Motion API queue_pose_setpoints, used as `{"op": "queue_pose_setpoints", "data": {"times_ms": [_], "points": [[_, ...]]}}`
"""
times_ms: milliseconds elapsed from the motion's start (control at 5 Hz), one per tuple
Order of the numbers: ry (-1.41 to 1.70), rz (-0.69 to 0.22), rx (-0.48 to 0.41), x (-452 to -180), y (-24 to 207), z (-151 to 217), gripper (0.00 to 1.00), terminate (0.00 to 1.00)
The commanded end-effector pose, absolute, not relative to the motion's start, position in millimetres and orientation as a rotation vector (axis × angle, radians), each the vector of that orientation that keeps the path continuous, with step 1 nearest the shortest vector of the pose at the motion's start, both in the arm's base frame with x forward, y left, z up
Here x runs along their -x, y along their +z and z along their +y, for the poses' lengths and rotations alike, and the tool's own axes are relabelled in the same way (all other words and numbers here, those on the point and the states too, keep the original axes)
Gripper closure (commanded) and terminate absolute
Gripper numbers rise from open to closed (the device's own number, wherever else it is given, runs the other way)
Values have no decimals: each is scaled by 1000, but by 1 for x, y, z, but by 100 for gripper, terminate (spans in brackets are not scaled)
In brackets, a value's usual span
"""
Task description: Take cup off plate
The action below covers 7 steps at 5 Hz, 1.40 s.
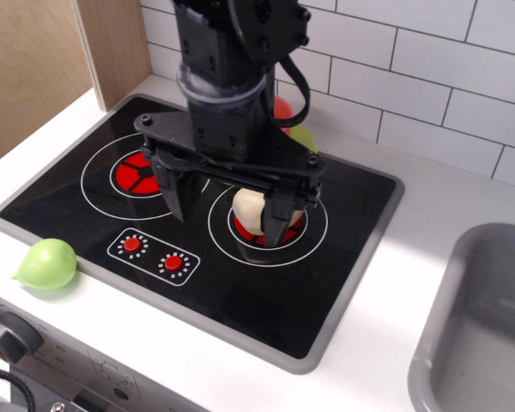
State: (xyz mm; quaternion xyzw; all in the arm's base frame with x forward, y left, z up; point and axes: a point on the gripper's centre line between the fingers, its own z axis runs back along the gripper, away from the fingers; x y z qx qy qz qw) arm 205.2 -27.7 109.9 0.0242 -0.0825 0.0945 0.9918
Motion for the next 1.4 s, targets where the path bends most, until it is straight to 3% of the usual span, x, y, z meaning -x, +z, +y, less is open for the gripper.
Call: {"op": "queue_pose_setpoints", "data": {"times_ms": [0,200,400,600,800,1200], "points": [[190,-166,-49,-205,110,-28,0,0],[-22,-94,-2,-213,114,1,0,0],[-243,-83,19,-222,122,26,0,0],[-490,-11,56,-238,129,45,0,0],[-739,3,68,-245,128,51,0,0],[-1237,-120,27,-262,119,58,0,0]]}}
